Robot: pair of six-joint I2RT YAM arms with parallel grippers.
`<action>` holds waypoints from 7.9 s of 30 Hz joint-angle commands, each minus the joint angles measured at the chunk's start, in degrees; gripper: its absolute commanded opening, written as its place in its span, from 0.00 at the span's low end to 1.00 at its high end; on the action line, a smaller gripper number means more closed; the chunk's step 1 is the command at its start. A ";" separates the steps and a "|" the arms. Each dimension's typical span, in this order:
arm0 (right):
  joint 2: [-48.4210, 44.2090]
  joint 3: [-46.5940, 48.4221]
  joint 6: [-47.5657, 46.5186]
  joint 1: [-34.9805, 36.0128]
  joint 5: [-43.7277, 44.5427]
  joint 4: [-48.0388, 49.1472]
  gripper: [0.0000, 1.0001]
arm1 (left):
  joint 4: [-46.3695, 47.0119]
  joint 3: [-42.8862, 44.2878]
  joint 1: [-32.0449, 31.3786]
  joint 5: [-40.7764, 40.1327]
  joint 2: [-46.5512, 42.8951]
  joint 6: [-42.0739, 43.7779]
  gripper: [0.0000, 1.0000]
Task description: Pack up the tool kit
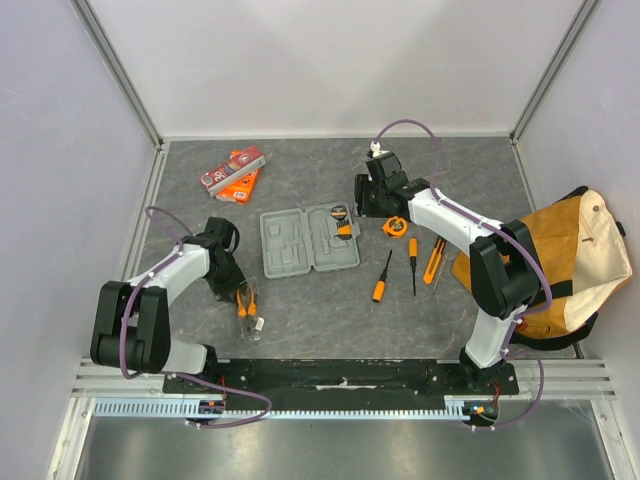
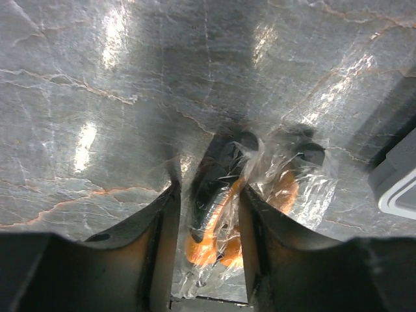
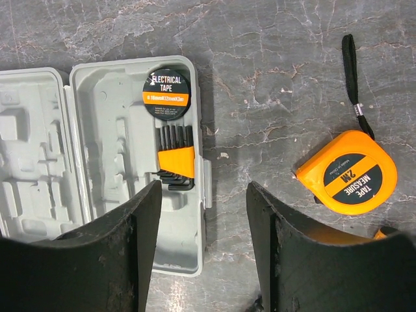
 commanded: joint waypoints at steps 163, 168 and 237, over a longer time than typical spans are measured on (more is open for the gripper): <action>28.09 24.75 -5.79 18.38 -3.66 7.39 0.33 | 4.41 36.90 -3.35 8.35 30.49 13.13 0.04; 28.09 24.75 -5.96 18.38 -3.66 7.39 0.35 | 3.27 36.90 -4.14 5.79 30.06 12.95 0.03; 33.28 24.13 -1.13 18.64 -7.97 4.14 0.13 | -6.66 40.15 -5.73 2.27 40.95 9.26 0.02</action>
